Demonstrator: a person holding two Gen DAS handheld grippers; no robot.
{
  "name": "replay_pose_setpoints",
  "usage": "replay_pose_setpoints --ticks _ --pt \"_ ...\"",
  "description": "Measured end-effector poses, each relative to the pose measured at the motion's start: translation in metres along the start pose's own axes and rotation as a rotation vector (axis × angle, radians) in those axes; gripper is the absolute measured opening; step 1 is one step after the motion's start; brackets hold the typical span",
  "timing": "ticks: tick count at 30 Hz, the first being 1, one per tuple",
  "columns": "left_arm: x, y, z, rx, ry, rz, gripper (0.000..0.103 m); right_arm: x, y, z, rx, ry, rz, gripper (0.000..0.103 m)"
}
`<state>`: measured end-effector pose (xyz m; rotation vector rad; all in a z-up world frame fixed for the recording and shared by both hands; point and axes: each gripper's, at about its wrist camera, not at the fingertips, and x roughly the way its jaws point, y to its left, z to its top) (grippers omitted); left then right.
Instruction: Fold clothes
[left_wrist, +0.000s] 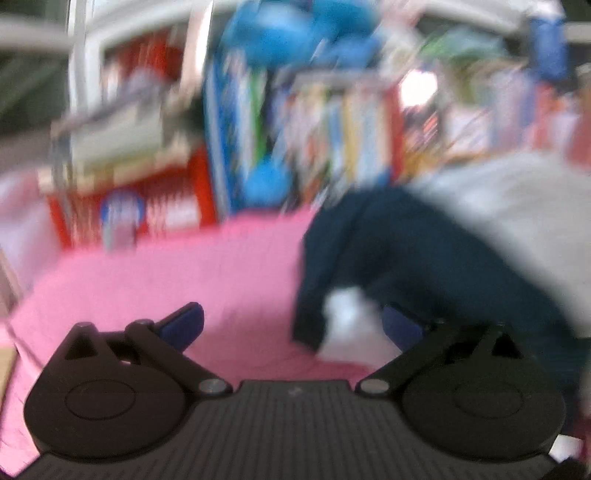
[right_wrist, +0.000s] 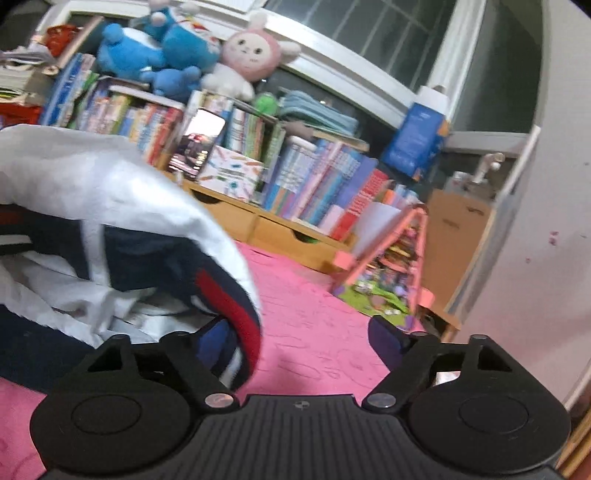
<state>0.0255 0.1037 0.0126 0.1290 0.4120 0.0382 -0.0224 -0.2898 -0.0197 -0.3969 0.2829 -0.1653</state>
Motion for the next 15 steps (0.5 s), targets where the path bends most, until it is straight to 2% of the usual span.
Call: replay_pose_setpoints --ticks 2,4,6,9,13,15 --pt "-0.039 -0.012 0.006 0.047 -0.083 -0.061 0.103 0.003 0.003 0.004 0.002 -0.008 0.010 0.079" --pt "-0.070 -0.033 0.009 0.130 -0.123 -0.180 0.103 0.006 0.005 0.006 0.006 -0.015 0.020 0.078" --pt "-0.088 -0.061 0.006 0.229 -0.123 -0.314 0.103 0.007 0.008 0.008 0.008 -0.017 0.030 0.078" --pt "-0.087 -0.106 -0.003 0.333 -0.076 -0.420 0.103 0.008 0.011 0.010 0.012 -0.022 0.044 0.078" --pt "-0.052 -0.158 -0.018 0.398 -0.010 -0.423 0.103 0.004 0.014 0.010 0.024 -0.037 0.068 0.079" --pt "-0.029 -0.175 -0.022 0.441 0.009 -0.339 0.103 0.003 0.015 0.011 0.024 -0.046 0.068 0.079"
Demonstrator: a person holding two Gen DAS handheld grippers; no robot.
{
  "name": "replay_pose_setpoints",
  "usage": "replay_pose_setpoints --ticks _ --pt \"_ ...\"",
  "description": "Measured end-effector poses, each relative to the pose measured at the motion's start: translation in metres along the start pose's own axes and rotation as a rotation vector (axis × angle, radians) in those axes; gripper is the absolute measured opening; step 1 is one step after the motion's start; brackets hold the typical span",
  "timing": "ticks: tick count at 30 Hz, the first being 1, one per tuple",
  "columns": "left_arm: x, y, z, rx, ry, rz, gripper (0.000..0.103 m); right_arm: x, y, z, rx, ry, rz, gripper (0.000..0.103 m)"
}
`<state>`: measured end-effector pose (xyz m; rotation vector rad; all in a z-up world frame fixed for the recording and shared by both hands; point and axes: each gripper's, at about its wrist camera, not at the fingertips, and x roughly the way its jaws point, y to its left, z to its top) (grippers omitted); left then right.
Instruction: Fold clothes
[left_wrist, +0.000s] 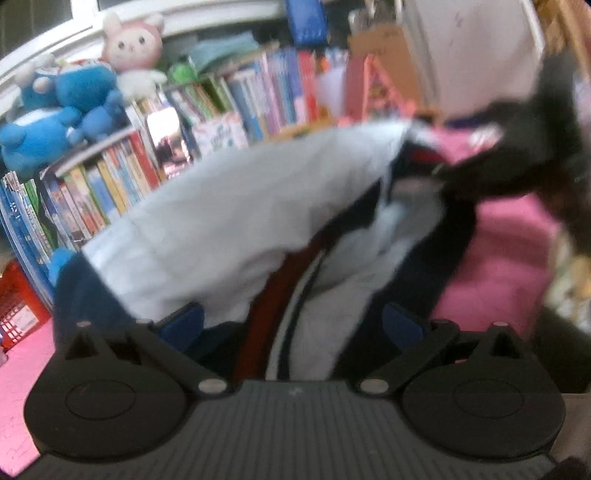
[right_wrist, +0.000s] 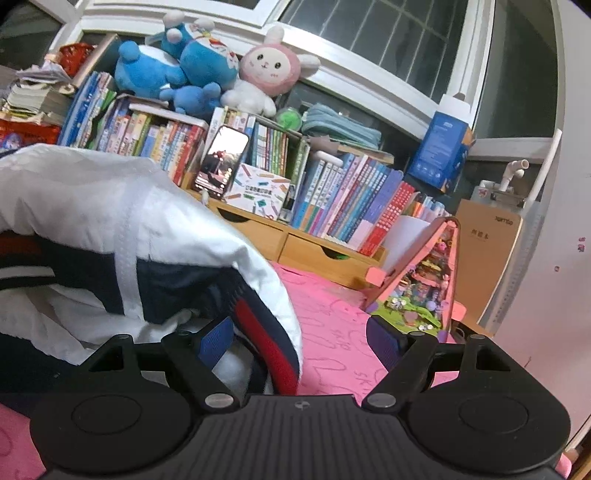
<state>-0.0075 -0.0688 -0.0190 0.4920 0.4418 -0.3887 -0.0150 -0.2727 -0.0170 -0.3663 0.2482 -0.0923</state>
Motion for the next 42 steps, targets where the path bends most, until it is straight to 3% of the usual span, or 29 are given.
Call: replay_pose_setpoints --ticks 4,7,12,14,16,21,25,28,30,34,38,42 --pt "0.012 0.020 -0.005 0.006 0.041 0.161 0.101 0.000 -0.007 0.000 0.014 -0.005 -0.025 0.079" --pt "-0.012 0.058 -0.010 -0.050 0.040 0.262 0.103 0.003 -0.016 0.000 0.056 -0.001 -0.012 0.080" --pt "-0.044 0.122 -0.010 -0.147 0.030 0.556 0.103 0.014 -0.017 0.012 0.100 -0.022 0.014 0.081" --pt "-0.064 0.139 -0.009 -0.256 -0.018 0.494 0.103 0.017 -0.015 0.019 0.114 -0.041 0.031 0.081" --pt "-0.080 0.142 -0.010 -0.338 -0.075 0.366 0.103 0.018 -0.012 0.025 0.116 -0.056 0.066 0.081" --pt "-0.069 0.079 -0.002 -0.172 -0.085 0.118 0.103 0.024 0.012 0.035 0.022 -0.083 0.140 0.081" --pt "-0.035 0.034 -0.001 -0.086 -0.037 -0.007 0.103 0.028 0.024 0.044 0.008 -0.097 0.195 0.080" --pt "-0.009 0.022 0.003 -0.041 -0.017 0.018 0.103 0.030 0.009 0.057 0.121 -0.098 0.265 0.080" --pt "0.006 0.023 0.007 -0.011 -0.013 0.085 0.103 0.038 -0.008 0.065 0.229 -0.075 0.315 0.080" --pt "0.022 0.049 0.009 -0.064 -0.004 0.181 0.103 0.052 -0.028 0.066 0.309 -0.035 0.314 0.080" --pt "0.011 0.093 0.015 -0.247 -0.059 0.130 0.103 0.050 -0.027 0.053 0.252 -0.030 0.279 0.080" --pt "0.002 0.121 0.017 -0.387 -0.111 0.061 0.103 0.030 -0.001 0.039 0.034 -0.101 0.224 0.080"
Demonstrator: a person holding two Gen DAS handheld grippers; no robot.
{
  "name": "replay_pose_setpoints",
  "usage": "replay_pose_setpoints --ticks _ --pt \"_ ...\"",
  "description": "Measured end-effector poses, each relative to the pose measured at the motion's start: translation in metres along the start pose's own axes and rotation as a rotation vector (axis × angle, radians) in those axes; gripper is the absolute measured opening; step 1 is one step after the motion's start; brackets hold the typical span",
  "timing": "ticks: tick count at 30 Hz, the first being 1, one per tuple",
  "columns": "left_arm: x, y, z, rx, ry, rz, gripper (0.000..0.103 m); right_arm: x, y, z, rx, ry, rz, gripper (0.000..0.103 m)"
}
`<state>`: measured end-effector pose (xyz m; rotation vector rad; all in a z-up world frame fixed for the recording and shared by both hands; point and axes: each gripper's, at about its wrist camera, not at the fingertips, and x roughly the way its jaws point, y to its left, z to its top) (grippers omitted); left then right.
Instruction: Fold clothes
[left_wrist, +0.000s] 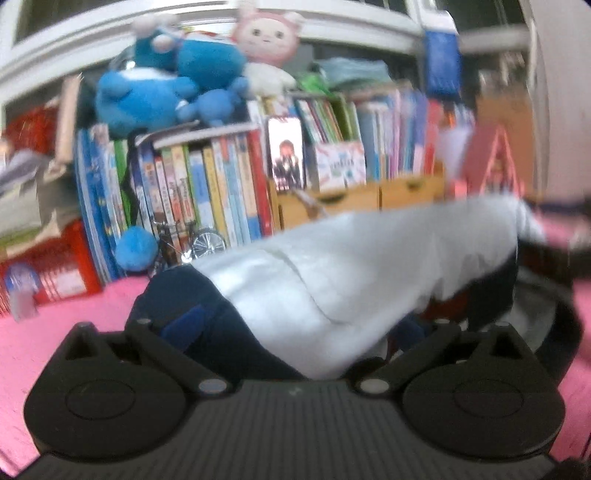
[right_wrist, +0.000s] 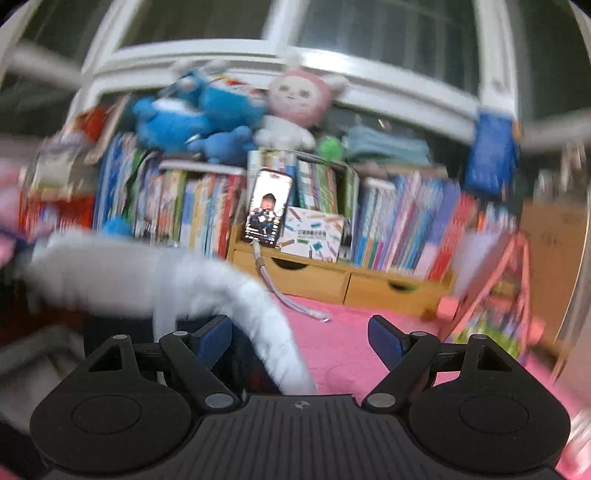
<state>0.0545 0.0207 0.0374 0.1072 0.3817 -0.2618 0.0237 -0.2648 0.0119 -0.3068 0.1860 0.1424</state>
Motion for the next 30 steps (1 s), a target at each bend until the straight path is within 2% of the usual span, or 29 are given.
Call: replay_pose_setpoints --ticks 5,8,10,12,14,16,21,22,23,26,30 --pt "0.001 0.009 0.005 -0.075 -0.017 -0.032 0.103 -0.016 0.056 -0.022 -0.375 -0.082 -0.007 0.083" --pt "-0.005 0.010 0.005 -0.105 -0.026 -0.060 0.103 -0.011 0.085 -0.031 -0.502 -0.109 -0.011 0.083" --pt "-0.012 0.011 0.005 -0.103 -0.036 -0.069 0.103 -0.001 0.093 -0.027 -0.486 -0.117 -0.020 0.083" --pt "-0.022 0.011 0.005 -0.092 -0.057 -0.073 0.103 0.006 0.095 -0.020 -0.446 -0.130 -0.052 0.079" --pt "-0.034 0.011 0.004 -0.076 -0.075 -0.086 0.103 0.002 0.092 -0.011 -0.385 -0.155 -0.077 0.066" --pt "-0.046 0.007 0.002 -0.046 -0.091 -0.109 0.103 -0.011 0.084 -0.002 -0.322 -0.186 -0.065 0.062" --pt "-0.072 -0.036 -0.010 0.153 -0.123 -0.234 0.103 -0.048 0.066 0.022 -0.223 -0.257 0.005 0.058" --pt "-0.074 -0.046 -0.011 0.185 -0.125 -0.252 0.103 -0.054 0.063 0.027 -0.213 -0.266 0.016 0.054" --pt "-0.074 -0.057 -0.013 0.219 -0.125 -0.264 0.103 -0.057 0.060 0.032 -0.203 -0.265 0.032 0.045" --pt "-0.060 -0.085 -0.021 0.303 -0.107 -0.210 0.103 -0.061 0.057 0.042 -0.167 -0.251 0.068 0.028" --pt "-0.028 -0.103 -0.032 0.324 -0.077 -0.104 0.103 -0.061 0.057 0.042 -0.141 -0.238 0.078 0.025"
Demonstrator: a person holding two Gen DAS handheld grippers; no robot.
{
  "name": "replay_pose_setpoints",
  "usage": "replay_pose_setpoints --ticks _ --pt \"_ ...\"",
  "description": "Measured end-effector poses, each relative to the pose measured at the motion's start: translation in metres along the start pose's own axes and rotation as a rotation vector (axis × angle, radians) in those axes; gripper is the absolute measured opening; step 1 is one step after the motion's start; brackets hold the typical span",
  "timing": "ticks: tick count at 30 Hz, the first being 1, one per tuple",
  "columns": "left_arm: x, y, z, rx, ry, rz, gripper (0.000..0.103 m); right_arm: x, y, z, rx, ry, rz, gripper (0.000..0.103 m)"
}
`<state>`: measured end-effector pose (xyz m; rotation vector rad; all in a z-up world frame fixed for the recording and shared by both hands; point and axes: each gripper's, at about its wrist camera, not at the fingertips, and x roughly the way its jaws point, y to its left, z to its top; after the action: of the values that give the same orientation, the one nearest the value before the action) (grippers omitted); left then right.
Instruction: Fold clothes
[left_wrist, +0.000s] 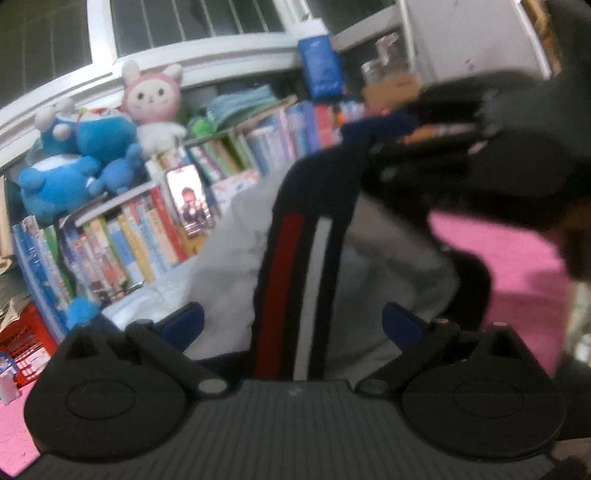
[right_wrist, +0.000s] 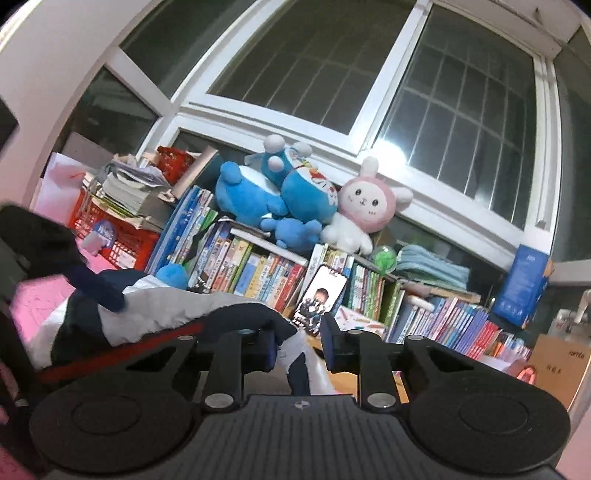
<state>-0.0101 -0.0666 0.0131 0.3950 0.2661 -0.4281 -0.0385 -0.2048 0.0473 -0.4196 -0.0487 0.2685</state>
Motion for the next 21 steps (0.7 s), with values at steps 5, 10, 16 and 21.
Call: replay_pose_setpoints --ticks 5,10,16,21 --pt "0.021 -0.006 -0.015 -0.021 0.047 0.024 0.103 0.000 0.004 -0.009 0.000 0.021 0.024 0.025" --pt "0.024 0.008 -0.027 -0.127 0.078 0.038 0.103 0.001 0.008 -0.023 -0.007 0.060 0.040 0.025" --pt "0.030 0.022 -0.037 -0.242 0.115 0.017 0.103 0.003 0.015 -0.040 -0.012 0.111 0.050 0.025" --pt "0.034 0.020 -0.039 -0.250 0.150 -0.005 0.103 0.004 0.019 -0.045 -0.009 0.121 0.057 0.025"
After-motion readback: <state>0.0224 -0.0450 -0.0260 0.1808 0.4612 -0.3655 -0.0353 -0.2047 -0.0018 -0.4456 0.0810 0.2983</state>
